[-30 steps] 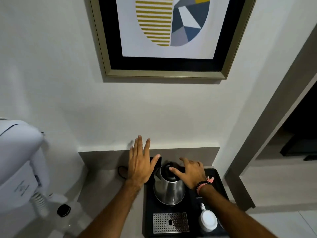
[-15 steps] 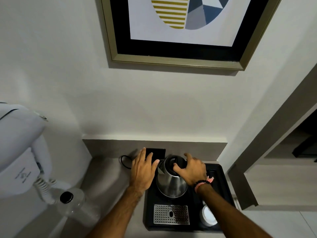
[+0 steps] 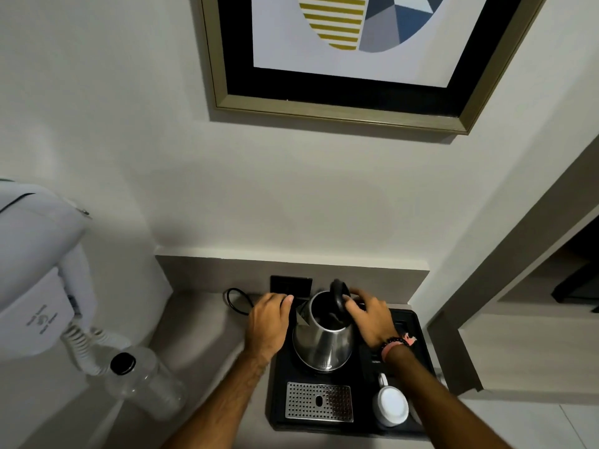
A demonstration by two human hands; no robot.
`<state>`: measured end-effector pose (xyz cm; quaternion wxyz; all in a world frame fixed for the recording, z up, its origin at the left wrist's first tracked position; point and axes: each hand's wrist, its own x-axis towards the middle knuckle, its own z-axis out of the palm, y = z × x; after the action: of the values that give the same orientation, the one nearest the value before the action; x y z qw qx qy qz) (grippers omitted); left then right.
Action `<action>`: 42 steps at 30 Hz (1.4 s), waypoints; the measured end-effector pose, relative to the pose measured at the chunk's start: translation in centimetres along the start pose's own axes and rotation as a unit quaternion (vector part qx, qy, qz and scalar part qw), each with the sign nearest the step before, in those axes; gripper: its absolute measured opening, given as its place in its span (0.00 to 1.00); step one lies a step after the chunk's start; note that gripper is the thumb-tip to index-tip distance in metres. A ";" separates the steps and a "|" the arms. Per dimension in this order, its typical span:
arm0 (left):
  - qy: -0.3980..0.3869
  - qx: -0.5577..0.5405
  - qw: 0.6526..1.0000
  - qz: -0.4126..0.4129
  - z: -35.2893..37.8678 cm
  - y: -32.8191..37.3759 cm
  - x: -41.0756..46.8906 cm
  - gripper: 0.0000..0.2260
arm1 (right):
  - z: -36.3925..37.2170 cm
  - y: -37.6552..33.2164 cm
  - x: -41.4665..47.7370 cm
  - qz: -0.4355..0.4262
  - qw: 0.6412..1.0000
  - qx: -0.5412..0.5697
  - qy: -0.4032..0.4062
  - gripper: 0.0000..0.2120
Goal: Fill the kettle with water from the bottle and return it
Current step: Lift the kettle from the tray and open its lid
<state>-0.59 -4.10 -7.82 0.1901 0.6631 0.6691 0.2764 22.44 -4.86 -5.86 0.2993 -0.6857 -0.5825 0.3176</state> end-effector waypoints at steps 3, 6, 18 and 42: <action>0.000 -0.025 0.999 -0.044 -0.1 0.2 -0.1 0.18 | -0.8 1.2 -0.4 0.010 0.995 0.100 -0.001 0.19; -0.021 -0.057 0.995 -0.085 0.0 0.2 -0.1 0.20 | -0.8 2.1 -1.0 0.040 0.985 0.167 0.015 0.19; -0.051 -0.118 0.980 -0.153 0.8 1.2 -0.1 0.24 | -1.5 2.6 -0.6 0.058 0.982 0.180 -0.004 0.25; -0.075 -0.017 0.995 -0.061 -0.4 3.6 1.0 0.16 | -1.4 3.2 1.1 0.072 0.962 0.264 -0.030 0.27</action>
<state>1.97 -3.22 -5.17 0.2675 0.6366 0.6872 0.2256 25.58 -4.32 -7.55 0.4284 -0.6129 -0.4361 0.5007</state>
